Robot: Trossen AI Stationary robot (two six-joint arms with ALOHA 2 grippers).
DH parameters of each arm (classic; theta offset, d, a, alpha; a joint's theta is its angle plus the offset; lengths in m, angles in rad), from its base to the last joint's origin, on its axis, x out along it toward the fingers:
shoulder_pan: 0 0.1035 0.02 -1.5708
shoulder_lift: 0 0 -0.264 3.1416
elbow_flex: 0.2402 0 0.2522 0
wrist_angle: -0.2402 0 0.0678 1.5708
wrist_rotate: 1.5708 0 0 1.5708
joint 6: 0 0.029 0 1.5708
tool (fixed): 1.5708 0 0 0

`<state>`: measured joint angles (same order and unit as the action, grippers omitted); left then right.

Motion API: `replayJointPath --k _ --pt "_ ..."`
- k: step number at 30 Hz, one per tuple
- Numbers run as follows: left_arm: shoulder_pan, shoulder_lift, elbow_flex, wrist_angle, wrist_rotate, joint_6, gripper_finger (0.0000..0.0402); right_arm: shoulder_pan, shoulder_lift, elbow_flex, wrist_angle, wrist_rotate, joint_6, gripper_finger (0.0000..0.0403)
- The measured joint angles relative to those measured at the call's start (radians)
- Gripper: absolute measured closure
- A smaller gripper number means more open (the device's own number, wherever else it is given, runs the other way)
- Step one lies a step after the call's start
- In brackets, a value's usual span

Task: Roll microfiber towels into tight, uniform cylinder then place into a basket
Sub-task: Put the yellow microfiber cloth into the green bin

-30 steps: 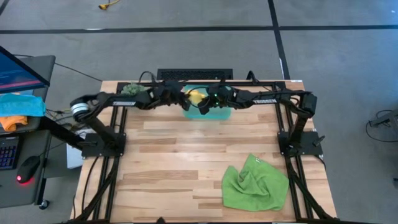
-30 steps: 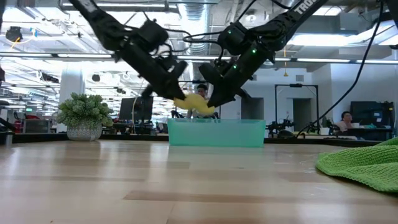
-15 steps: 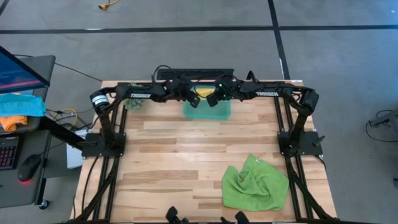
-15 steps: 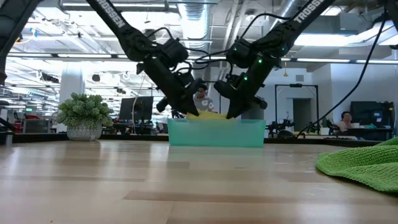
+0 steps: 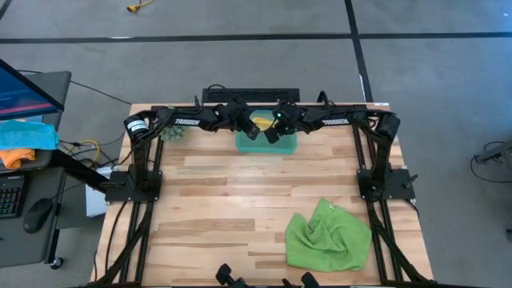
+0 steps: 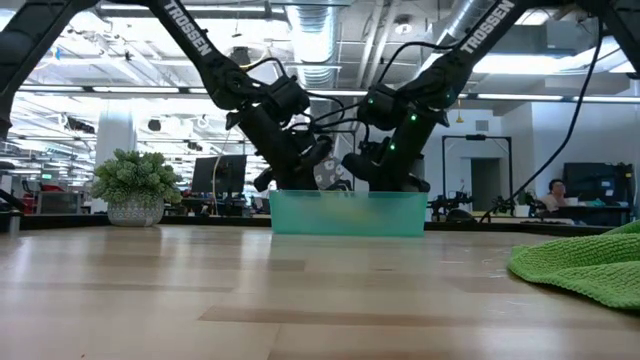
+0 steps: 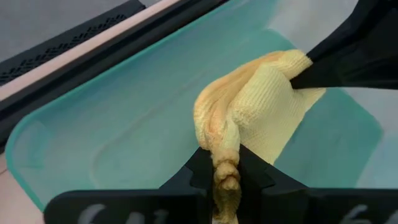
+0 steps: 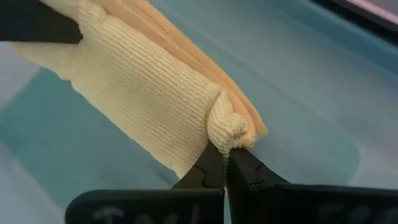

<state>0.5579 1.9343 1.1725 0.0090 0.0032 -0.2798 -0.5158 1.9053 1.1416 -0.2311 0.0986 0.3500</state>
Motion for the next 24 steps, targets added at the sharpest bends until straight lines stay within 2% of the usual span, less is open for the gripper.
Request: replayJointPath --k 5,10,24 --pt "0.000 0.000 0.000 -0.014 -0.001 0.024 0.0378 -0.002 -0.003 0.001 0.000 -0.001 0.008 0.0391" --pt "0.000 0.000 0.000 -0.019 -0.008 0.030 0.0354 -0.003 -0.004 0.001 0.000 -0.001 0.009 0.0391" --pt "0.009 -0.025 -0.001 -0.033 -0.008 0.051 0.0241 -0.005 -0.004 -0.001 -0.008 0.007 0.034 0.0391"
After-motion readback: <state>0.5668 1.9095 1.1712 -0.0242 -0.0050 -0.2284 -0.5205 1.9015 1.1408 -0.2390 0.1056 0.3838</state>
